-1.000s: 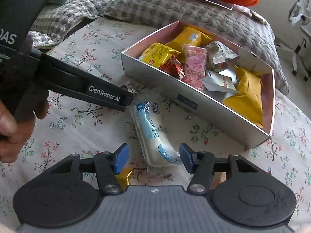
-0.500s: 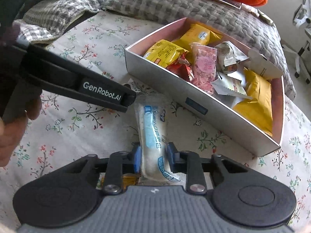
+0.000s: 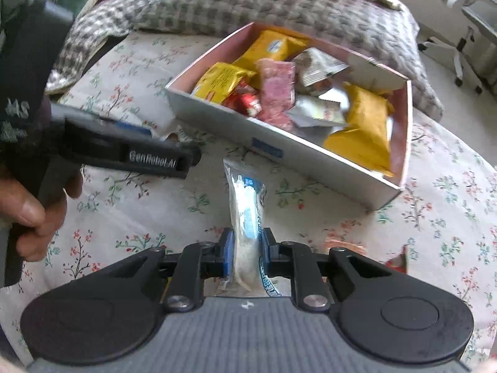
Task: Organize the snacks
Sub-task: 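Grasp the blue-white stick snack with the right gripper, then grasp the silver candy with the left gripper while the right holds the stick snack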
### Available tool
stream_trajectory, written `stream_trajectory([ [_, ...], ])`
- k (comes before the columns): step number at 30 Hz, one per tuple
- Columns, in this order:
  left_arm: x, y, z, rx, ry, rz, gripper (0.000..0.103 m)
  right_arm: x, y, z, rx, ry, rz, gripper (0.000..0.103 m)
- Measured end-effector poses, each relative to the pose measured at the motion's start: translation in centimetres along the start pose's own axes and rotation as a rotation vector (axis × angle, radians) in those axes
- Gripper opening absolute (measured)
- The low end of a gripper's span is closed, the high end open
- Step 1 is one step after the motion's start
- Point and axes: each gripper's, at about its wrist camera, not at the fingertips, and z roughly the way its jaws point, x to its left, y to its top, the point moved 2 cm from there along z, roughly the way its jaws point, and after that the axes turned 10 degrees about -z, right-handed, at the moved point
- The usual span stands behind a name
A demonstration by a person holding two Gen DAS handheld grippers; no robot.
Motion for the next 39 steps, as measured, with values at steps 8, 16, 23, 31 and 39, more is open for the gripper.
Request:
stream_trajectory([
  [8,-0.6,-0.3,0.4,-0.032,0.048,0.083,0.046,-0.9,1.1,-1.4,-0.068,-0.009,0.048,0.006],
  [16,1.1,0.4,0.0,-0.033,-0.017,0.003,0.019,-1.1,0.8,1.1,-0.042,0.040,0.042,0.014],
  [23,1.3,0.8,-0.6,-0.022,-0.068,-0.044,0.017,-0.6,0.9,1.9,-0.058,0.072,0.075,0.049],
  [31,1.1,0.7,-1.4,-0.013,-0.063,-0.044,0.017,0.8,1.2,3.4,0.007,0.060,0.053,0.026],
  [39,-0.3,0.7,-4.6,-0.040,-0.134,-0.030,0.017,0.1,1.0,-0.4,-0.074,0.056,0.050,0.004],
])
